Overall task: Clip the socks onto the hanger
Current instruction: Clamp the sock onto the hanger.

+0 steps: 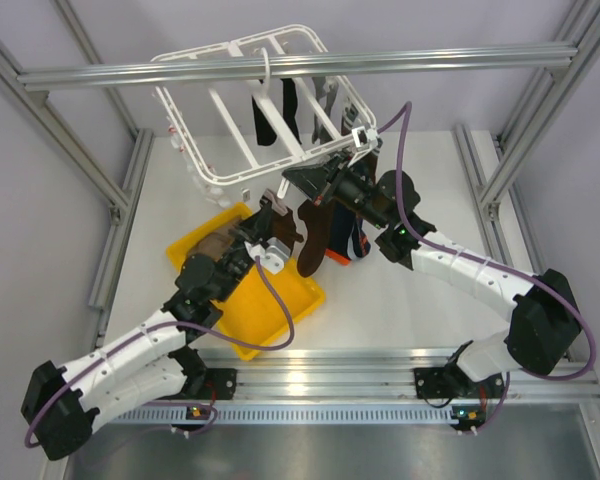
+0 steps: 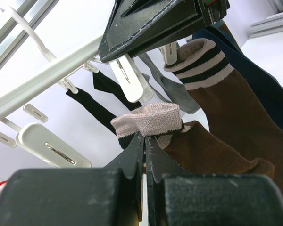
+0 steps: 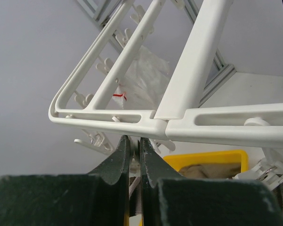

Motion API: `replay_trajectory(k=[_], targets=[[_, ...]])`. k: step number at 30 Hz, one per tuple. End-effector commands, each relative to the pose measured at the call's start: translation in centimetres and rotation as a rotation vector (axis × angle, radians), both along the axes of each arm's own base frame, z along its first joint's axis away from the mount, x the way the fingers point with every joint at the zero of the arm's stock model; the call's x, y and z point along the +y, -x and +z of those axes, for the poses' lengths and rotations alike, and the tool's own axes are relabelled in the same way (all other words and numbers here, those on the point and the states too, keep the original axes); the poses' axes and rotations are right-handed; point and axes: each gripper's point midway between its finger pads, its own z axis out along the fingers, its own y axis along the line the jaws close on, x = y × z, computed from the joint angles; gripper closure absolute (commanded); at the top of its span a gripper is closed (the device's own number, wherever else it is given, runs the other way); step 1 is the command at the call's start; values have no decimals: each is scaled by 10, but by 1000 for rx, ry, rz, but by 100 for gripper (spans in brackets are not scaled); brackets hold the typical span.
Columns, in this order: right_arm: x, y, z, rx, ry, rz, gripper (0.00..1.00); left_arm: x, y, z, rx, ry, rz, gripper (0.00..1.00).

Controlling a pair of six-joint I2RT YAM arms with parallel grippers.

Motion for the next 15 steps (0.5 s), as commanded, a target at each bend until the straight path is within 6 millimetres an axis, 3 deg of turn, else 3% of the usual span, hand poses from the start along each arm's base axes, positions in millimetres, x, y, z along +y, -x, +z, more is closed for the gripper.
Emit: replay_trajectory(k=[1, 15], targets=[[-8, 2, 33, -65, -66, -2, 100, 3, 4, 25, -79, 74, 2, 100], [-6, 1, 30, -61, -62, 4, 100, 0, 2, 40, -83, 96, -7, 100]])
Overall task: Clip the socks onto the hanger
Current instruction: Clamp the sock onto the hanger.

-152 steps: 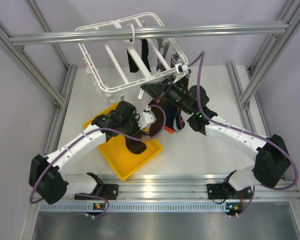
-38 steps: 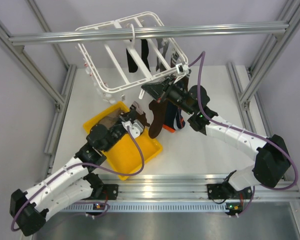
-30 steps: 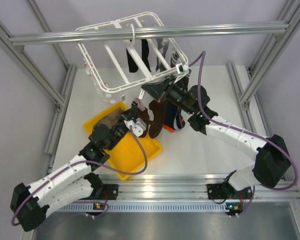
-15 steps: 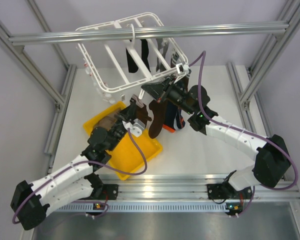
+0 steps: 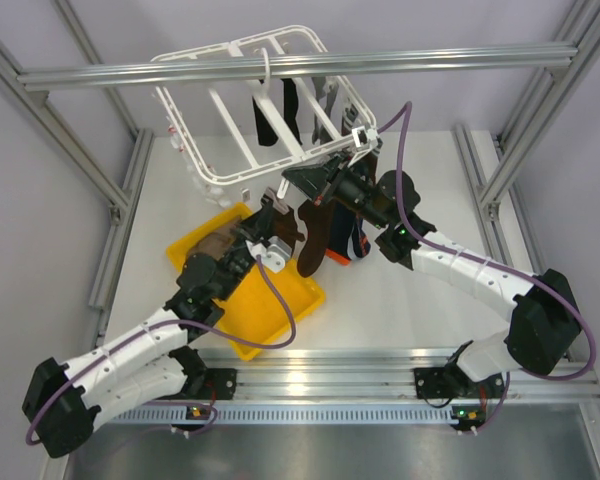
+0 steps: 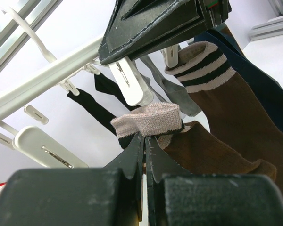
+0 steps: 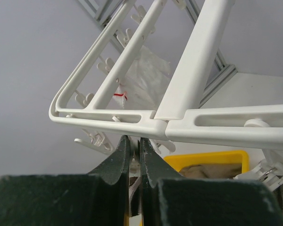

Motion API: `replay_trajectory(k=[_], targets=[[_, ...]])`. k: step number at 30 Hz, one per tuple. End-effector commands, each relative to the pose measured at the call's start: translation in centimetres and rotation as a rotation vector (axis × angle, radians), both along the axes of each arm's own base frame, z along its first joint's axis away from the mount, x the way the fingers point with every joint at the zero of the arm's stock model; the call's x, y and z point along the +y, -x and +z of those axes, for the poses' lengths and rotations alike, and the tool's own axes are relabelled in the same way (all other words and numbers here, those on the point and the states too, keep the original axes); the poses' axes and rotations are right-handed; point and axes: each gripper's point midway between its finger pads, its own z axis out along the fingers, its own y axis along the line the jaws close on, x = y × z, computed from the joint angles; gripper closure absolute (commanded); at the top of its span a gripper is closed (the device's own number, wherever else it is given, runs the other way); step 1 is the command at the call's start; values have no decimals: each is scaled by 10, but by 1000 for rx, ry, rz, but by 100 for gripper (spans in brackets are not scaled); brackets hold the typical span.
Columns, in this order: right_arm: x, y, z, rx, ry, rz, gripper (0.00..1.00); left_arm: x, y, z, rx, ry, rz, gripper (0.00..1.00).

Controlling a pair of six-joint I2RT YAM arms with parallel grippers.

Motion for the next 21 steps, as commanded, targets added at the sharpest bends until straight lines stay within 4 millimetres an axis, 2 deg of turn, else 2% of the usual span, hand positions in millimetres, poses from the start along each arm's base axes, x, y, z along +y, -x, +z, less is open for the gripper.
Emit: replay_trajectory(k=[1, 21], targets=[[-6, 0, 28, -55, -58, -1, 100, 2, 4, 40, -77, 85, -7, 100], [-6, -1, 26, -53, -52, -10, 100, -1, 4, 53, -93, 113, -14, 100]])
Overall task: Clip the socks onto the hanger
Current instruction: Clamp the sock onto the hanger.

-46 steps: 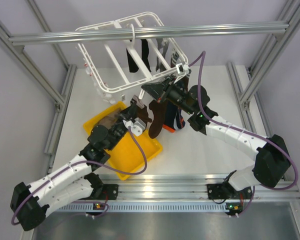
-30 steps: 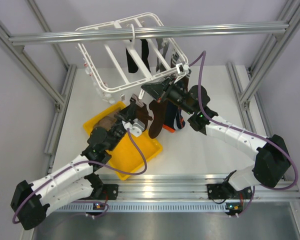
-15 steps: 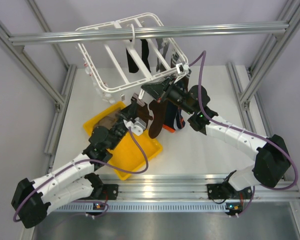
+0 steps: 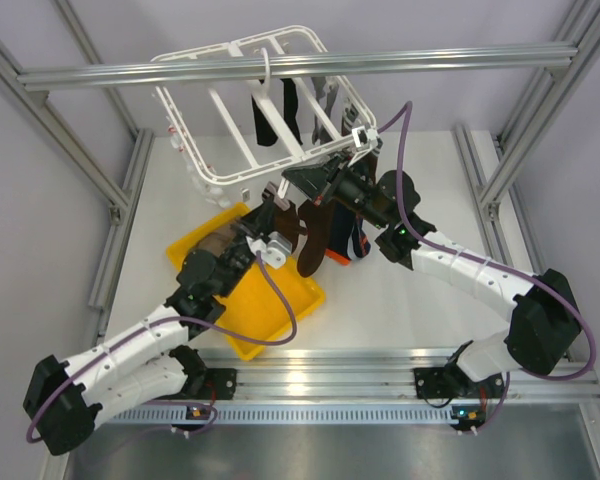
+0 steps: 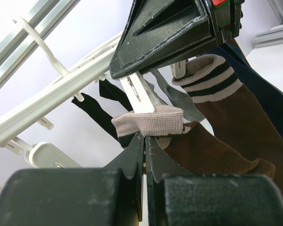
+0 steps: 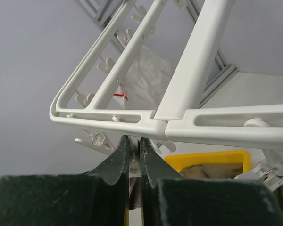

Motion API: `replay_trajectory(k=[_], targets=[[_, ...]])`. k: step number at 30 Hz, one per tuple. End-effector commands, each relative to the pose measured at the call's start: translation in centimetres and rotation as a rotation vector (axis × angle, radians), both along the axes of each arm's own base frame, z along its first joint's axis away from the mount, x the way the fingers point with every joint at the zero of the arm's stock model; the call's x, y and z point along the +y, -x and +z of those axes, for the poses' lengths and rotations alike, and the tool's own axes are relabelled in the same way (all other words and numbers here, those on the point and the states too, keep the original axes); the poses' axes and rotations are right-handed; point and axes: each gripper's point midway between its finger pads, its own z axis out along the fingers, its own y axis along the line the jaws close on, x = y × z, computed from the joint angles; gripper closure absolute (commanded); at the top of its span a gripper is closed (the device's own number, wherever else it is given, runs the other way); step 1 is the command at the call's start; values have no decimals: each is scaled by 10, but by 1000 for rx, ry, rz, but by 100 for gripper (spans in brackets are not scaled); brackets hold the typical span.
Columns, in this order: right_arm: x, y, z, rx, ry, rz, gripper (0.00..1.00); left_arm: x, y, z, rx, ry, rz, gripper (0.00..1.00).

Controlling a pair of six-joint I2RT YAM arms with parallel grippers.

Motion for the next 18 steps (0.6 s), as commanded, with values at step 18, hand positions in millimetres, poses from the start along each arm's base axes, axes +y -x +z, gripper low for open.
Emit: replay_trajectory(k=[18], targets=[[-6, 5, 31, -74, -56, 13, 90, -5, 4, 49, -77, 103, -14, 100]])
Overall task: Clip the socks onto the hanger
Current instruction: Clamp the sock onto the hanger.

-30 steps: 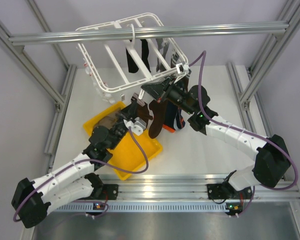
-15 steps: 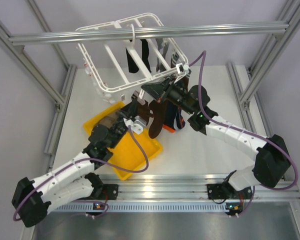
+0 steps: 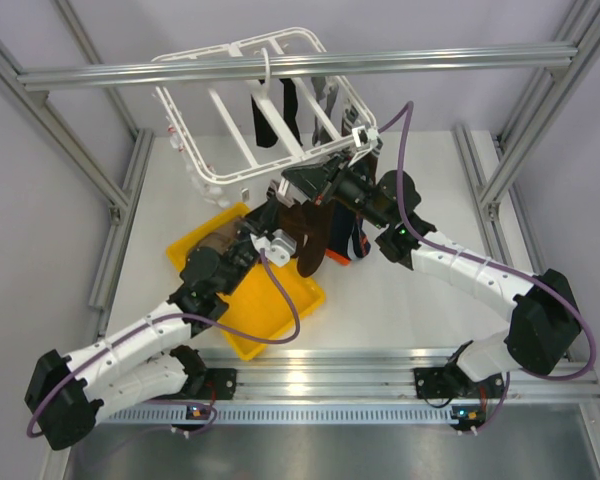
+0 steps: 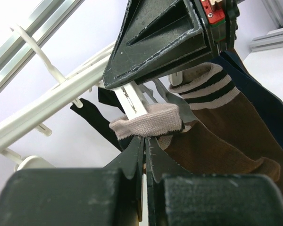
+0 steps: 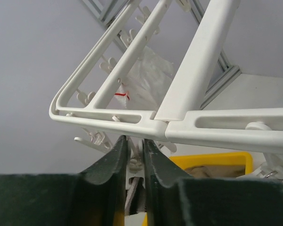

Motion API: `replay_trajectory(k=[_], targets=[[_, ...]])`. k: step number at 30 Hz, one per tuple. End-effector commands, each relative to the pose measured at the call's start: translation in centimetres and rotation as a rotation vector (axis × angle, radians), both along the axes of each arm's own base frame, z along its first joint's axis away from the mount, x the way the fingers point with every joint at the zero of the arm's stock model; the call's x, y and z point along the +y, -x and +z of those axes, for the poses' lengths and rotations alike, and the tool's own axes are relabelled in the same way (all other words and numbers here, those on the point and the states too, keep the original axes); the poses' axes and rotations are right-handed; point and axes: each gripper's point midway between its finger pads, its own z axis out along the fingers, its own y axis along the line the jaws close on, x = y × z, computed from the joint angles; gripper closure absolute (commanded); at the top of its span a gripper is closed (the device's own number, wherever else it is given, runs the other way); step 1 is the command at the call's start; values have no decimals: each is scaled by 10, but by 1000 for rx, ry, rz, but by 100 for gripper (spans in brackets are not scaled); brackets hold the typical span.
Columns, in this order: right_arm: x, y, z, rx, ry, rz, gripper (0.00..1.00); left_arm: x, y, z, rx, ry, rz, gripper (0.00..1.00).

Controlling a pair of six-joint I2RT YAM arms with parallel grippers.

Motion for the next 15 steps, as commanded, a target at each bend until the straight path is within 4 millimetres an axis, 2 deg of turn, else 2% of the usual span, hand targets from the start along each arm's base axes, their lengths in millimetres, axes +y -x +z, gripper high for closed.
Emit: replay_trajectory(k=[1, 2, 5, 10, 12, 15], targets=[[-7, 3, 28, -64, -50, 1, 84, 5, 4, 42, -74, 100, 2, 100], [-7, 3, 29, -67, -52, 0, 75, 5, 5, 43, -76, 101, 1, 100], [-7, 3, 29, -70, -52, 1, 63, 5, 5, 40, -68, 94, 2, 100], [-10, 5, 31, -76, -51, -3, 60, 5, 5, 33, -51, 77, 1, 100], [-11, 6, 30, -78, -46, -2, 55, 5, 5, 28, -31, 68, 0, 100], [-14, 9, 31, -85, -43, -2, 49, 3, 5, 22, 17, 64, -11, 89]])
